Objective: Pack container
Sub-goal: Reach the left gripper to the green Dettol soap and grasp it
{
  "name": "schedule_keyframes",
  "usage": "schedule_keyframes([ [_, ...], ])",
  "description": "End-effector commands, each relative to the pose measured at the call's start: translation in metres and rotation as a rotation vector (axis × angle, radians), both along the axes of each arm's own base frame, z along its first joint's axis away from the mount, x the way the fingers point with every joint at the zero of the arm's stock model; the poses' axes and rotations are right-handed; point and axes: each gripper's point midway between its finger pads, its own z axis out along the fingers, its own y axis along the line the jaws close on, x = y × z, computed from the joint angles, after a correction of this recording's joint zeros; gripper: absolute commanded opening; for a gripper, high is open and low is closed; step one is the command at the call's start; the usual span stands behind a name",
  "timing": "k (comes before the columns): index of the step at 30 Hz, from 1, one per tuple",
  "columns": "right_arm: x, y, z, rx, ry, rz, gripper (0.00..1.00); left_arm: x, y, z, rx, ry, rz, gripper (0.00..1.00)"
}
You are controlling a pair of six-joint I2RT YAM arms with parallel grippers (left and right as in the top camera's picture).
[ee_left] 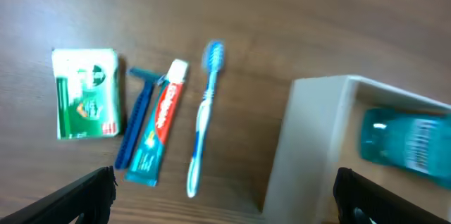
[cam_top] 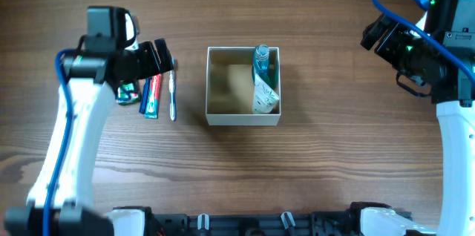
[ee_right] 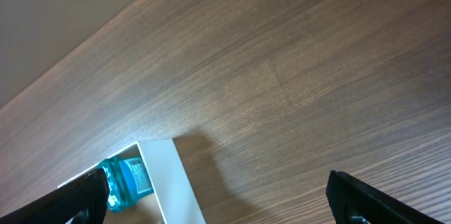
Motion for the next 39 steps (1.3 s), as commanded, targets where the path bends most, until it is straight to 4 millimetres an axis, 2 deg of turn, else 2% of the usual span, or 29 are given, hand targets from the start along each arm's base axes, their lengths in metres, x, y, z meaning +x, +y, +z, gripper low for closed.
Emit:
schedule_keyframes([
  [1, 0.001, 0.001, 0.007, 0.014, -0.019, -0.006, 1.0, 0.008, 0.044, -0.028, -0.011, 0.093, 0.151, 1.0],
  [2, 0.001, 0.001, 0.007, 0.014, -0.019, -0.006, 1.0, 0.008, 0.051, -0.038, -0.043, 0.123, 0.164, 1.0],
  [3, 0.001, 0.001, 0.007, 0.014, -0.019, -0.006, 1.0, 0.004, 0.064, -0.058, -0.064, 0.193, 0.201, 1.0],
  [6, 0.001, 0.001, 0.007, 0.014, -0.019, -0.006, 1.0, -0.005, 0.084, -0.092, -0.076, 0.307, 0.246, 0.98],
  [13, 0.001, 0.001, 0.007, 0.014, -0.019, -0.006, 1.0, -0.003, 0.103, -0.143, 0.013, 0.402, 0.212, 0.99],
  [16, 0.001, 0.001, 0.007, 0.014, -0.019, -0.006, 1.0, 0.003, 0.105, -0.151, 0.031, 0.392, 0.169, 0.95],
  [20, 0.001, 0.001, 0.007, 0.014, -0.019, -0.006, 1.0, 0.0, 0.117, -0.167, 0.093, 0.428, 0.184, 0.92],
  [21, 0.001, 0.001, 0.007, 0.014, -0.019, -0.006, 1.0, 0.003, 0.117, -0.169, 0.094, 0.421, 0.182, 0.88],
  [23, 0.001, 0.001, 0.007, 0.014, -0.019, -0.006, 1.0, 0.007, 0.118, -0.169, 0.096, 0.404, 0.184, 0.79],
  [28, 0.001, 0.001, 0.007, 0.014, -0.019, -0.006, 1.0, 0.015, 0.12, -0.169, 0.111, 0.372, 0.154, 0.78],
  [30, 0.001, 0.001, 0.007, 0.014, -0.019, -0.006, 1.0, 0.015, 0.12, -0.169, 0.114, 0.372, 0.143, 0.73],
  [33, 0.001, 0.001, 0.007, 0.014, -0.019, -0.006, 1.0, 0.013, 0.12, -0.175, 0.112, 0.386, 0.137, 0.78],
  [35, 0.001, 0.001, 0.007, 0.015, -0.019, -0.006, 1.0, 0.01, 0.119, -0.186, 0.113, 0.416, 0.112, 0.8],
  [36, 0.001, 0.001, 0.007, 0.014, -0.019, -0.006, 1.0, 0.009, 0.118, -0.19, 0.111, 0.426, 0.112, 0.79],
  [39, 0.001, 0.001, 0.007, 0.014, -0.019, -0.006, 1.0, 0.008, 0.118, -0.194, 0.11, 0.434, 0.112, 0.64],
])
